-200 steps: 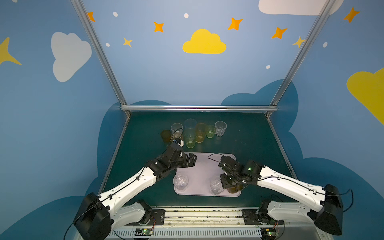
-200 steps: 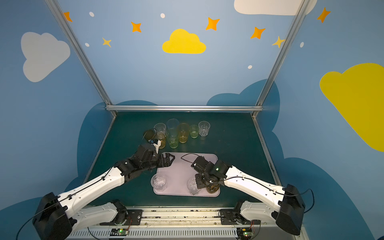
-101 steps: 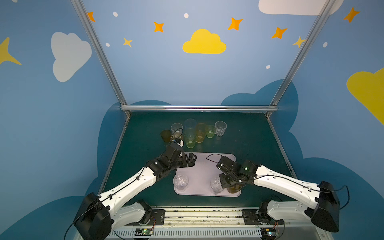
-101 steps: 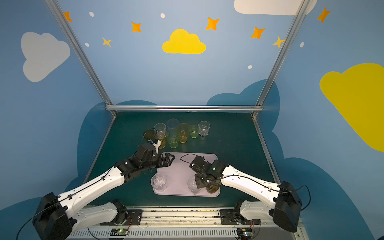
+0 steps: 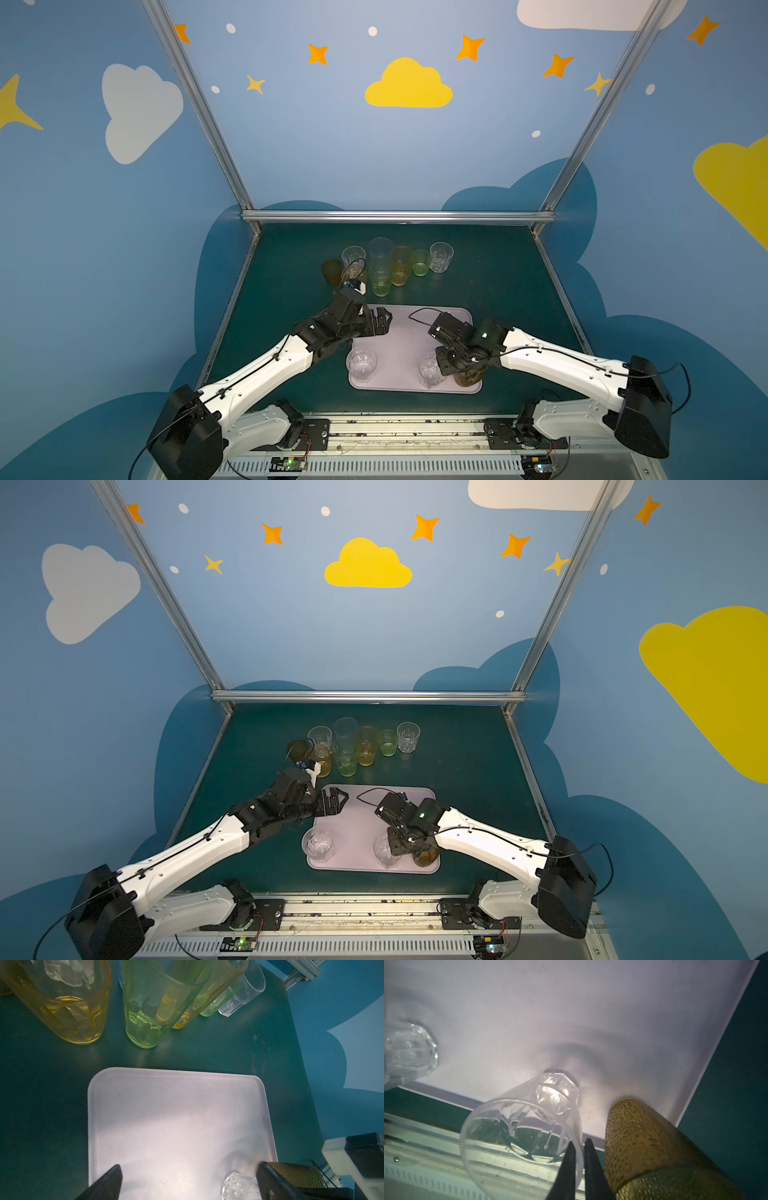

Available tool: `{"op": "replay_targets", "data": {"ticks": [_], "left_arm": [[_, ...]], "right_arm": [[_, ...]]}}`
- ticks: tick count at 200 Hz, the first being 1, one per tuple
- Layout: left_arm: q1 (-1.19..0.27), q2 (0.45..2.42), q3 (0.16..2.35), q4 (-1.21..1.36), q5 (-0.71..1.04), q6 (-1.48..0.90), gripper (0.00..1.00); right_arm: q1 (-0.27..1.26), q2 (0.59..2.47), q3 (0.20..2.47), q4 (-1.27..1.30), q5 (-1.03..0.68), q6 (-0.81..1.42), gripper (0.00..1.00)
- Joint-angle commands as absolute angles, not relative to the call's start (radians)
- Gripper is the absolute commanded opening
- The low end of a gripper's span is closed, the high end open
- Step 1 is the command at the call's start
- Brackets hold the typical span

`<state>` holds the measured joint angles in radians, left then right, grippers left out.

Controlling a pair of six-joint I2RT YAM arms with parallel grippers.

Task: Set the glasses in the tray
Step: 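Lower the clear glass onto the tray next to the amber cup, then open the right gripper and lift it off the placed glass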

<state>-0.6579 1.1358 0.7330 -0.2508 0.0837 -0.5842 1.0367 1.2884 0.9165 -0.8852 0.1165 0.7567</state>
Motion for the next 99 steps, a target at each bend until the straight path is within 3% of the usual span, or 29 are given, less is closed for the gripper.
{"op": "replay_targets", "data": {"ticks": [1,99], "left_arm": [[-0.65,1.122,0.724,-0.267,0.069,-0.582,1.0],[-0.643,1.101,0.714,-0.261,0.052,-0.583,1.0]], "right_arm": [[1.03,1.299,0.954,-0.9,0.137,0.761,0.3],[0.945,1.279,1.051,-0.814,0.086,0.712,0.38]]}}
